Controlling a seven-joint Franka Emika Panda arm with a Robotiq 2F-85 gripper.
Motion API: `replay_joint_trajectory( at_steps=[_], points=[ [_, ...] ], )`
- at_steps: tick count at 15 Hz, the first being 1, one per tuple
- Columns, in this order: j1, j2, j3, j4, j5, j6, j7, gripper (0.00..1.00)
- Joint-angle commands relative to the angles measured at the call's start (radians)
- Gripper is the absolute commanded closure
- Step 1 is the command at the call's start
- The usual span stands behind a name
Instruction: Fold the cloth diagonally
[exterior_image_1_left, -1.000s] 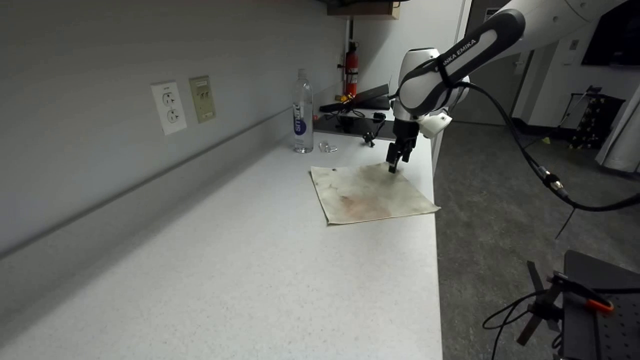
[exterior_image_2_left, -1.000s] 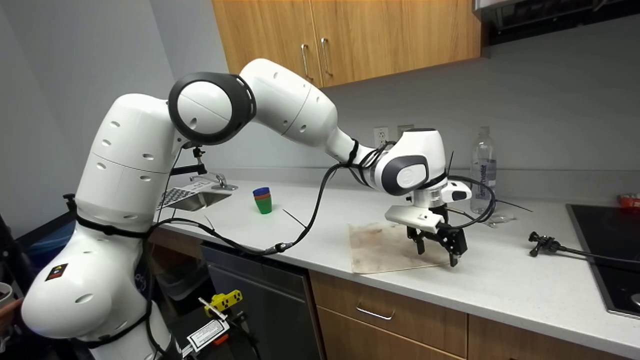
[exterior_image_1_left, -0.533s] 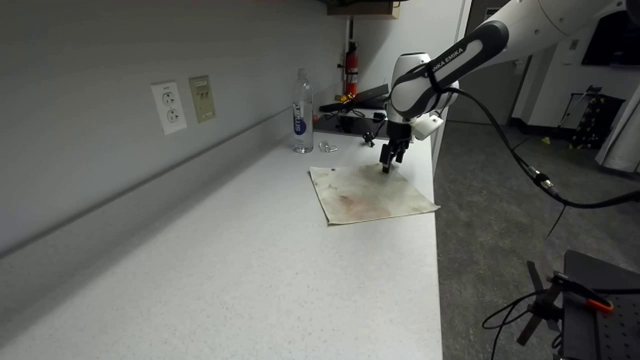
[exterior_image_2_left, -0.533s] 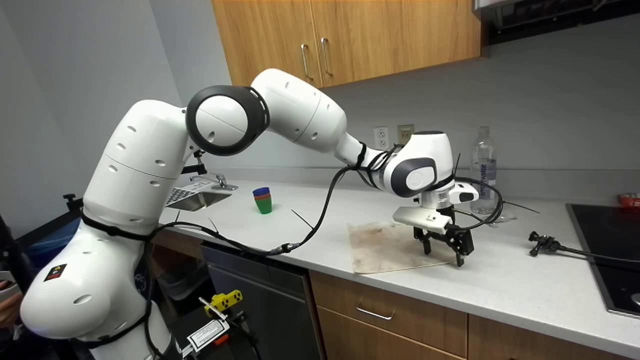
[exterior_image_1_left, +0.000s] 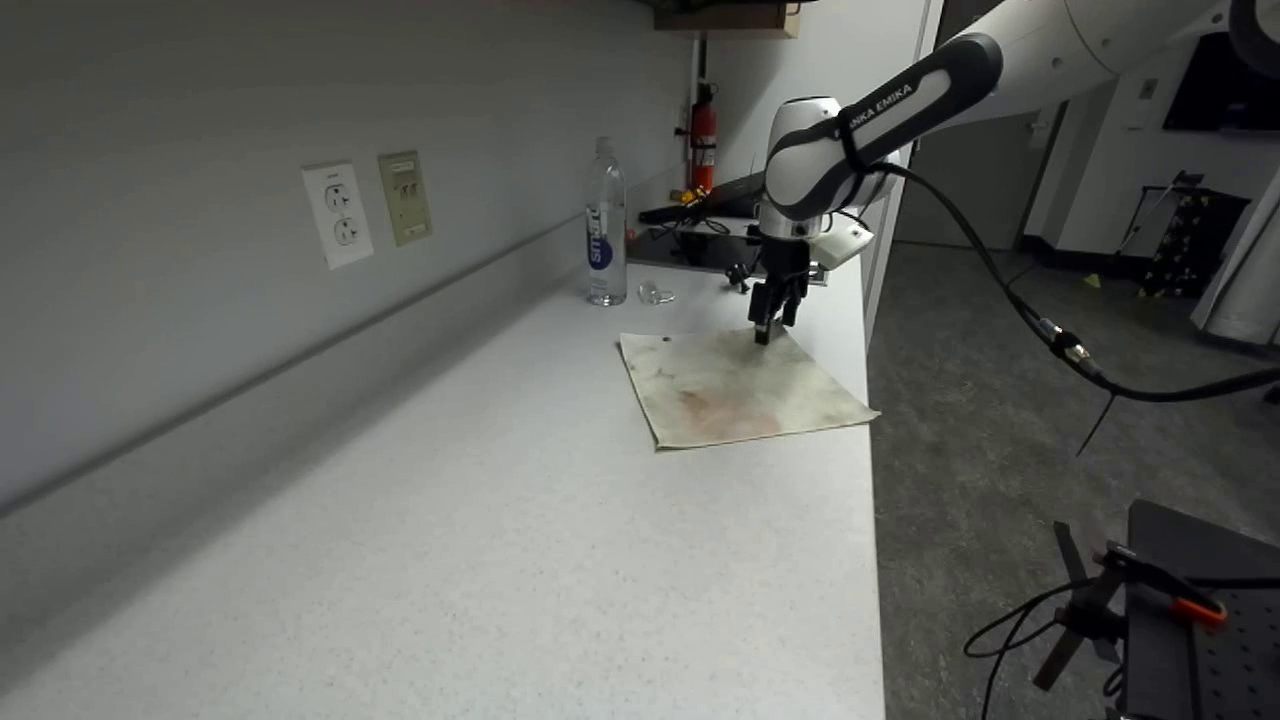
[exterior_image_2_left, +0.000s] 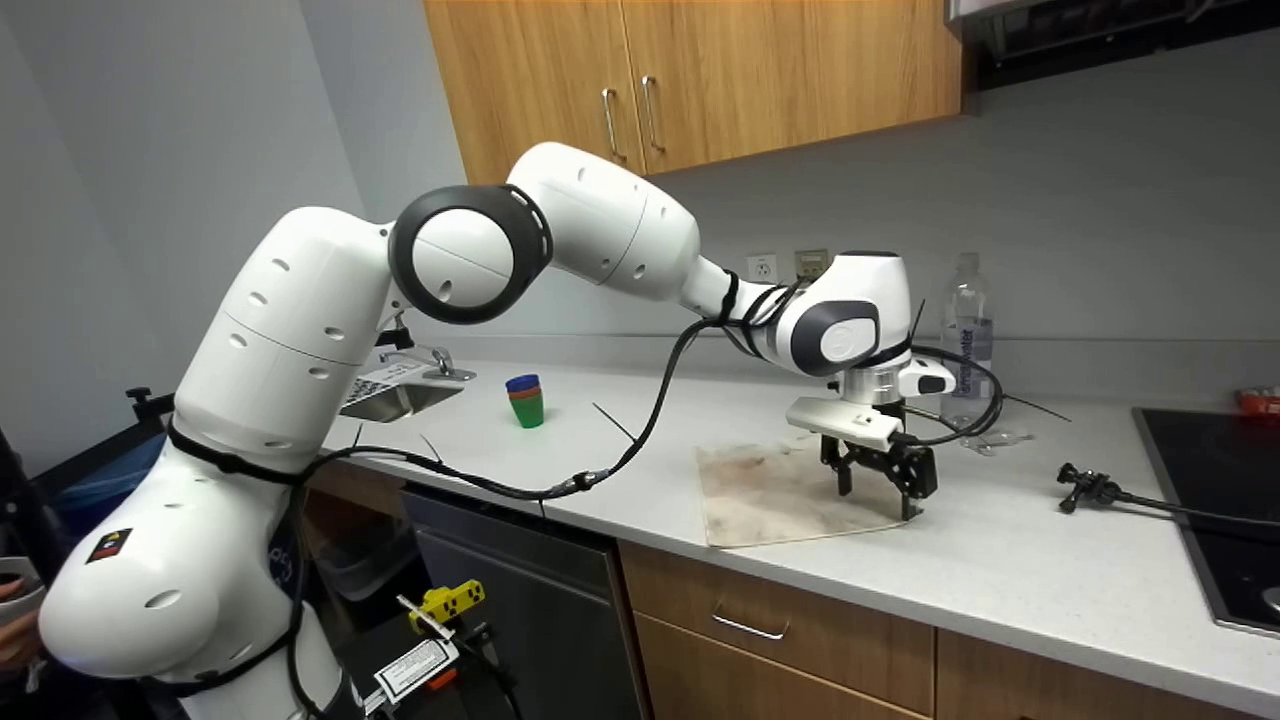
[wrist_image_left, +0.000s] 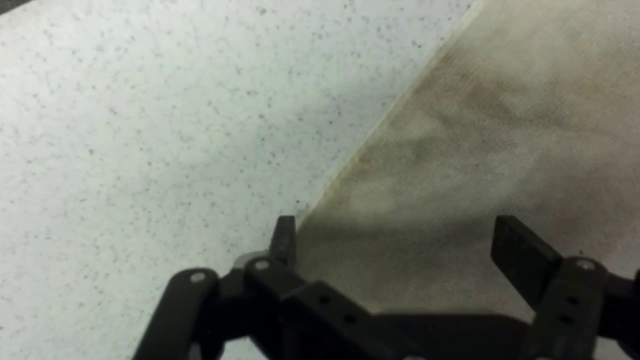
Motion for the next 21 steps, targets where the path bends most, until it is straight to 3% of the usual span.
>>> replay_joint_trajectory(
  at_steps=[1, 5, 8, 14, 17, 18, 19, 21],
  points=[
    [-0.020, 0.053, 0.009, 0.090, 0.015, -0.049, -0.014, 0.00],
    [-0.002, 0.050, -0.025, 0.086, -0.030, 0.001, 0.014, 0.00],
    [-0.008, 0.063, -0.020, 0.113, -0.024, -0.021, 0.007, 0.00],
    [-0.015, 0.107, -0.006, 0.181, -0.010, -0.062, 0.001, 0.12],
    [-0.025, 0.125, -0.004, 0.208, -0.003, -0.074, 0.000, 0.09],
    [-0.027, 0.130, -0.005, 0.214, -0.001, -0.078, 0.001, 0.17],
    [-0.030, 0.134, -0.005, 0.219, 0.000, -0.080, 0.001, 0.37],
    [-0.035, 0.141, -0.004, 0.230, 0.005, -0.086, 0.004, 0.52]
  ],
)
